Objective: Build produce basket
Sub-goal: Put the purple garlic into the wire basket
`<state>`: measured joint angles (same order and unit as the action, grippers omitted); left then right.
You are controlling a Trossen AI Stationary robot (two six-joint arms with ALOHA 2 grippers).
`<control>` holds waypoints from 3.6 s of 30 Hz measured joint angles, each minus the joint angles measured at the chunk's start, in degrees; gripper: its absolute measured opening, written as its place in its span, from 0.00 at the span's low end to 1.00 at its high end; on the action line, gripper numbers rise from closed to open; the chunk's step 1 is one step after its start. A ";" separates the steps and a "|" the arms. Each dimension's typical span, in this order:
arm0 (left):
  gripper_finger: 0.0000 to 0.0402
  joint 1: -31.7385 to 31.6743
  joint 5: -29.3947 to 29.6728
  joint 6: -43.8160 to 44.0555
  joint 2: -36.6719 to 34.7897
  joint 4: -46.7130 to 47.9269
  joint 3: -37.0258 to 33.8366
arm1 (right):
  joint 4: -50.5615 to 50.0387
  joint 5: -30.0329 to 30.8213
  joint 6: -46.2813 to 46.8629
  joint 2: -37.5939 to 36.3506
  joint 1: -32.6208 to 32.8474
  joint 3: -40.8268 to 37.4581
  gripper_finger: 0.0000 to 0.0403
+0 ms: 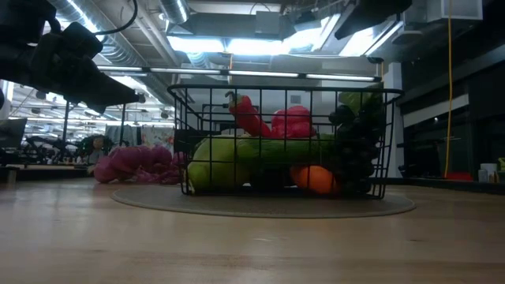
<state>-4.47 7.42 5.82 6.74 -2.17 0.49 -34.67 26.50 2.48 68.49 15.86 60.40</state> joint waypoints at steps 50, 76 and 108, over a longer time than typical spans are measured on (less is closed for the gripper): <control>0.24 -0.02 -0.02 -0.01 0.00 0.02 0.01 | 42.13 -5.18 -15.06 8.94 -25.88 0.02 0.23; 0.24 0.00 0.00 -0.01 -0.01 0.02 0.00 | 36.92 -12.12 -7.10 7.52 -25.12 0.02 0.23; 0.24 0.00 0.00 0.00 -0.01 0.01 0.01 | 21.44 -38.63 -4.53 76.18 -42.85 71.90 0.23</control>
<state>-4.47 7.42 5.82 6.73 -2.16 0.50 -13.23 -12.13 -2.05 144.67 -27.00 132.30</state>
